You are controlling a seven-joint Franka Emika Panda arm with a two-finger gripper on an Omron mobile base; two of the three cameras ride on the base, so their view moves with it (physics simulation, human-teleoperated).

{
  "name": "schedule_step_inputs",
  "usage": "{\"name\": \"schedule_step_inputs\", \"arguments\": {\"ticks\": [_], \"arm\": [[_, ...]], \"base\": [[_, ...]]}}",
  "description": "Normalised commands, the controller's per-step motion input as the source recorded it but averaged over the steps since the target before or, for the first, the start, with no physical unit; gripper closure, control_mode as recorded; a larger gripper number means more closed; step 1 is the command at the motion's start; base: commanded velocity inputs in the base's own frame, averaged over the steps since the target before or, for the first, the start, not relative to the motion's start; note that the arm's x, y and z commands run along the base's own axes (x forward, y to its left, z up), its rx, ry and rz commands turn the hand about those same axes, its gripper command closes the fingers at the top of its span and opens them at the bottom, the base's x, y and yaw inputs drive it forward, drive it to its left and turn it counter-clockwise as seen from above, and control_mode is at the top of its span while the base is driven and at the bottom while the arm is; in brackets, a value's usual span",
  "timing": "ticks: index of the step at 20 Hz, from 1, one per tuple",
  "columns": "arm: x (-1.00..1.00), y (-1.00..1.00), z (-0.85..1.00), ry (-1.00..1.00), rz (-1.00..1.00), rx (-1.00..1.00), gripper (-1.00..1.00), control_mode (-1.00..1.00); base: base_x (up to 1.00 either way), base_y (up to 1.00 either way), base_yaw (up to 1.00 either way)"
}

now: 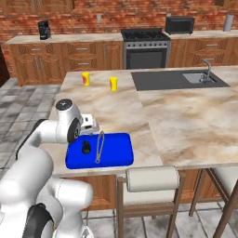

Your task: Gather the onion and eggplant from the fridge and place them on a tray on the dining counter. Then gather the chicken drumstick and steak from the fridge and place them on the other tray.

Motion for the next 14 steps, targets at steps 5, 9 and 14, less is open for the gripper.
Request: {"name": "schedule_step_inputs", "arguments": {"ticks": [5, 9, 14], "arm": [[-1.0, -0.18, 0.52, -0.1, -0.05, 0.0, -1.0, -1.0], [-1.0, -0.2, 0.3, -0.23, -0.12, 0.0, -1.0, -1.0], [-0.39, 0.03, 0.02, -0.09, -0.02, 0.0, -1.0, -1.0]], "base": [[0.0, 0.0, 0.0], [0.0, 0.0, 0.0], [0.0, 0.0, 0.0]]}}
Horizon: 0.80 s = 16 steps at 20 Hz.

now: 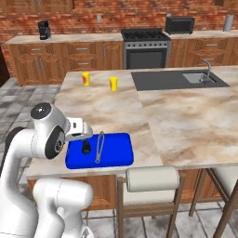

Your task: Gather the onion and eggplant from the fridge and place them on a tray on the dining counter. Then gather the chicken drumstick and steak from the fridge and place them on the other tray.

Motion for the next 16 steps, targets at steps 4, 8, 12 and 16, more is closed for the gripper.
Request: {"name": "schedule_step_inputs", "arguments": {"ticks": [4, 8, 12, 16], "arm": [[-0.07, 0.0, 0.0, -0.03, 0.0, 0.0, -1.0, 1.0], [0.0, 0.0, 0.0, 0.0, 0.0, 0.0, -1.0, 1.0], [0.0, 0.0, 0.0, 0.0, 0.0, 0.0, -1.0, 1.0], [0.0, 0.0, 0.0, 0.0, 0.0, 0.0, -1.0, 1.0]], "base": [[-0.48, -0.11, -0.05], [-0.99, -0.49, -0.21], [-0.57, -0.96, -0.11], [-0.05, -1.0, -0.01]]}}
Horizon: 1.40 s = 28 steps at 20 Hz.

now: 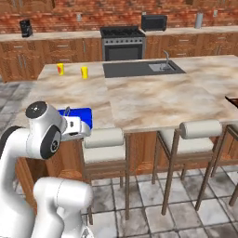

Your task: Gather the onion and eggplant from the fridge and place them on a tray on the dining counter. Then gather the chicken drumstick and steak from the fridge and place them on the other tray.

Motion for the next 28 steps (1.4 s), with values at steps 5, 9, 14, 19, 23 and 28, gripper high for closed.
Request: {"name": "schedule_step_inputs", "arguments": {"ticks": [5, 9, 14, 19, 23, 28], "arm": [[0.0, 0.0, 0.0, 0.0, 0.0, 0.0, -1.0, 1.0], [0.0, 0.0, 0.0, 0.0, 0.0, 0.0, -1.0, 1.0], [0.0, 0.0, 0.0, 0.0, 0.0, 0.0, -1.0, 1.0], [0.0, 0.0, 0.0, 0.0, 0.0, 0.0, -1.0, 1.0], [0.0, 0.0, 0.0, 0.0, 0.0, 0.0, -1.0, 1.0], [0.0, 0.0, 0.0, 0.0, 0.0, 0.0, -1.0, 1.0]], "base": [[0.04, -1.0, -0.01], [0.12, -1.0, -0.12], [0.29, -1.0, -0.18], [0.35, -1.0, -0.19], [0.32, -1.0, -0.17], [0.32, -1.0, -0.14]]}}
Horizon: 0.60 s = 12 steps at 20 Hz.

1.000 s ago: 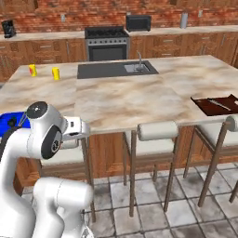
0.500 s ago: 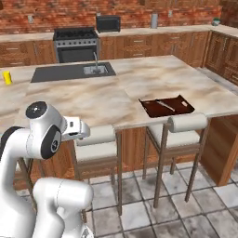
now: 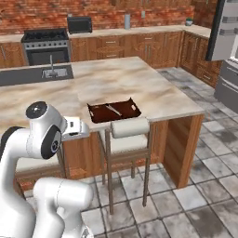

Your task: Gather the onion and eggplant from the fridge and place them on a tray on the dining counter. Then gather the chicken drumstick and steak from the fridge and place them on the other tray.

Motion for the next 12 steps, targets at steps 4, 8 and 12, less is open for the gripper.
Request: {"name": "schedule_step_inputs", "arguments": {"ticks": [4, 8, 12], "arm": [[0.0, 0.0, 0.0, 0.0, 0.0, 0.0, -1.0, 1.0], [0.0, 0.0, 0.0, 0.0, 0.0, 0.0, -1.0, 1.0], [0.0, 0.0, 0.0, 0.0, 0.0, 0.0, -1.0, 1.0]], "base": [[0.32, -1.0, -0.09], [0.42, -1.0, -0.01], [0.5, -1.0, 0.0]]}}
